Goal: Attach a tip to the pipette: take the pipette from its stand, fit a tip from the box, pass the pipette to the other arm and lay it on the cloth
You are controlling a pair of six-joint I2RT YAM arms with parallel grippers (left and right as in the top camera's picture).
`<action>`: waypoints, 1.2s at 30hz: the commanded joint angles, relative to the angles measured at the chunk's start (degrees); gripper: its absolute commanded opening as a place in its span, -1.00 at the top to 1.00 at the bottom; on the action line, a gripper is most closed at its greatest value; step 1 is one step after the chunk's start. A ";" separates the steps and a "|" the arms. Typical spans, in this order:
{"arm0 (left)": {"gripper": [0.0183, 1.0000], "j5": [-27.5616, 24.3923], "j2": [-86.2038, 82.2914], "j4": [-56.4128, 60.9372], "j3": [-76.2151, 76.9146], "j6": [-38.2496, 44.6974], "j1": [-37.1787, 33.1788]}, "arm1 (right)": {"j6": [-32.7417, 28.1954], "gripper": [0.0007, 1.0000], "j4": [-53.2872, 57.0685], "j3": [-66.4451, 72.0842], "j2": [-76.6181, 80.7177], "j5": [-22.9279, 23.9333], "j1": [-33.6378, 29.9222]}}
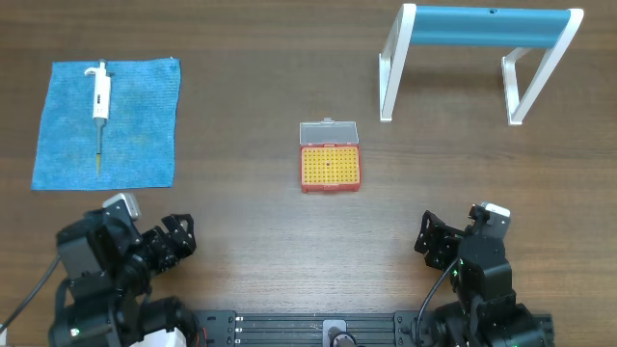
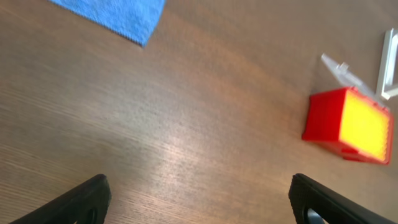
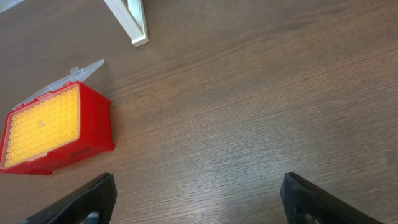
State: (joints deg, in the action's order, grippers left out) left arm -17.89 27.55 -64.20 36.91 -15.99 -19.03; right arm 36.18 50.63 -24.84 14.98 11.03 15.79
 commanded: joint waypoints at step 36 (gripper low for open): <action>-1.00 18.75 -27.36 59.69 -36.59 -3.06 14.93 | 0.48 -0.72 -0.09 0.20 -0.35 1.03 -0.13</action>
State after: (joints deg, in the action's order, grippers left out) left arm -0.40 0.89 -4.25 0.45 -19.42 -3.92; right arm 36.21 50.76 -24.64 14.98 11.05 15.79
